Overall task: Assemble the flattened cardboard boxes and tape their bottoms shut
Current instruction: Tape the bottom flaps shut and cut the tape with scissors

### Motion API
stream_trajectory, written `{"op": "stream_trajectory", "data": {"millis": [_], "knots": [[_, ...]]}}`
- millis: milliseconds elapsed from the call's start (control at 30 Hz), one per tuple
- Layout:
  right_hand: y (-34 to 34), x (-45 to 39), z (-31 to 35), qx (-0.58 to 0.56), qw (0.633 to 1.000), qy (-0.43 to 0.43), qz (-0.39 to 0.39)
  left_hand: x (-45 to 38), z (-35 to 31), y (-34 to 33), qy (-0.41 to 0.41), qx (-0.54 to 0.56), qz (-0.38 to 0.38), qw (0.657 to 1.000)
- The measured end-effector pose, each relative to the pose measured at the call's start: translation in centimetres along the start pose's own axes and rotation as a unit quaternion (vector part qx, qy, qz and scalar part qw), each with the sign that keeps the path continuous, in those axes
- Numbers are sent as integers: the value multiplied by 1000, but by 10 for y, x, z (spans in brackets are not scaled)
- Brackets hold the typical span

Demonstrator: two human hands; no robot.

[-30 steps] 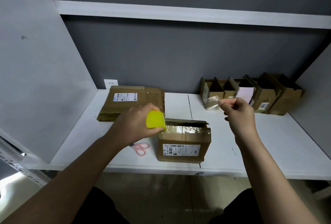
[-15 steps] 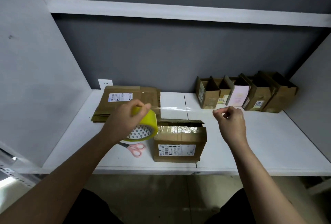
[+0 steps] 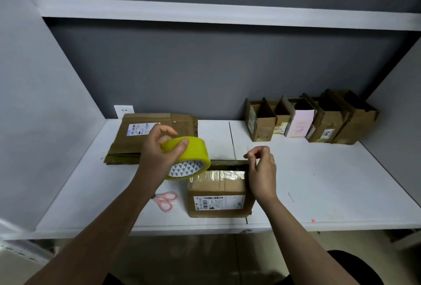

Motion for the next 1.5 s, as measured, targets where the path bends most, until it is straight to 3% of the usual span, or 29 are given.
{"op": "stream_trajectory", "data": {"millis": [267,567,667,767,900,1167,1500], "knots": [[-15,-9,-6,123,992,19,-7,-11,18,-19,28,17,3,999],[-15,-8,-8,145,989,-2,-21,-19,42,-18,61,-17,25,998],[-12,-7,-12,101,994,-27,-24,-22,41,-21,40,-12,34,999],[-4,-9,-22,-35,996,-86,-2,-22,37,-25,21,-21,46,998],[13,-5,-36,-227,956,-185,10,-19,29,-36,-5,-47,79,996],[19,4,-58,-131,955,-253,82,-15,20,-46,-11,-84,114,990],[7,11,-67,-148,940,-280,124,-13,15,-53,-17,-100,117,988]]}}
Point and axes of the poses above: each hand's wrist, its own x-axis away from the middle knuckle, its own y-axis out of the back of the hand, z = x × y, the point moved 7 cm from there along -x, towards the middle knuckle, and after that the axes turned 6 degrees about x, right-handed, at the moved point
